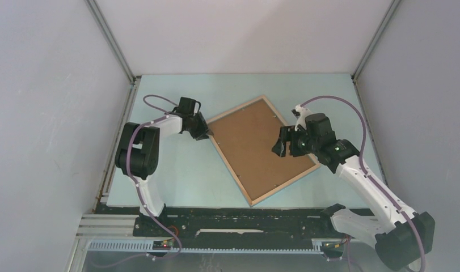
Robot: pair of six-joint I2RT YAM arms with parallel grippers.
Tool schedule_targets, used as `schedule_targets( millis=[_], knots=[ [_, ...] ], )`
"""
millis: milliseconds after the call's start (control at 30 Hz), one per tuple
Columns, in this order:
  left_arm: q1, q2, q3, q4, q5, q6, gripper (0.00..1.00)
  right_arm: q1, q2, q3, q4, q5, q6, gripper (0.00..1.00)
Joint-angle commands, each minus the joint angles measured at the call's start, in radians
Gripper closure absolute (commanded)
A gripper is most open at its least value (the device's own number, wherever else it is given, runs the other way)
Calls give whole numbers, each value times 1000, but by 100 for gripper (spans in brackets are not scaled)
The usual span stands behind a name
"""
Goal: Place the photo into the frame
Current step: Install the photo frame at the center of the board, then turn over the photo frame at the center of the board.
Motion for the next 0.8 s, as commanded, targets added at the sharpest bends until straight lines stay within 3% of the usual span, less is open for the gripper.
schedule_targets(
  millis=[0,133,233,467,767],
  knots=[
    [5,-152,-41,3,5,37,53,3,-7,-45,-8,-62,-32,15],
    [5,-253,-75,-29,6,47,32,64,40,-66,35,-100,-13,12],
    [5,-323,-113,-53,11,54,25,151,110,-66,76,-78,23,12],
    [5,-509,-225,-128,-23,89,20,407,311,-24,164,19,125,12],
    [-2,-632,-386,-113,36,38,18,650,559,139,42,290,144,26]
  ],
)
